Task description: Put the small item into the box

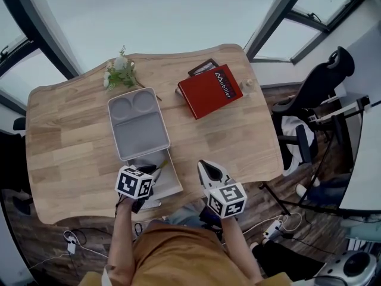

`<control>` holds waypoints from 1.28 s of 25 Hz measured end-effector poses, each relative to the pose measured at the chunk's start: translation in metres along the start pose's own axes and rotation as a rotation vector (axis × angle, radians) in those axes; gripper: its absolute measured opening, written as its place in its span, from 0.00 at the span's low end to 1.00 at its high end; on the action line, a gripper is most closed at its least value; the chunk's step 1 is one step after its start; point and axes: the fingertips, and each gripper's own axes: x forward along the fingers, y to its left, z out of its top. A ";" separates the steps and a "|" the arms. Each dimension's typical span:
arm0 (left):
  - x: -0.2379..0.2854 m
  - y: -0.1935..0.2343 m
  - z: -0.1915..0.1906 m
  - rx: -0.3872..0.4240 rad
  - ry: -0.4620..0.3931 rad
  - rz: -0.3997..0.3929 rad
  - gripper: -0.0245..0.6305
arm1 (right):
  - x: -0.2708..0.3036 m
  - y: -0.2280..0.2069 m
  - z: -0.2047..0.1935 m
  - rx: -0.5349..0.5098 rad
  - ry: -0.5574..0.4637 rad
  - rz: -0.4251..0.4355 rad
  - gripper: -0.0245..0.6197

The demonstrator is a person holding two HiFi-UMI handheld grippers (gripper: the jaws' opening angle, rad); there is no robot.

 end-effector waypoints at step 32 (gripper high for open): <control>-0.163 -0.051 0.079 0.027 -0.816 0.024 0.05 | -0.038 0.087 0.062 -0.138 -0.245 0.069 0.05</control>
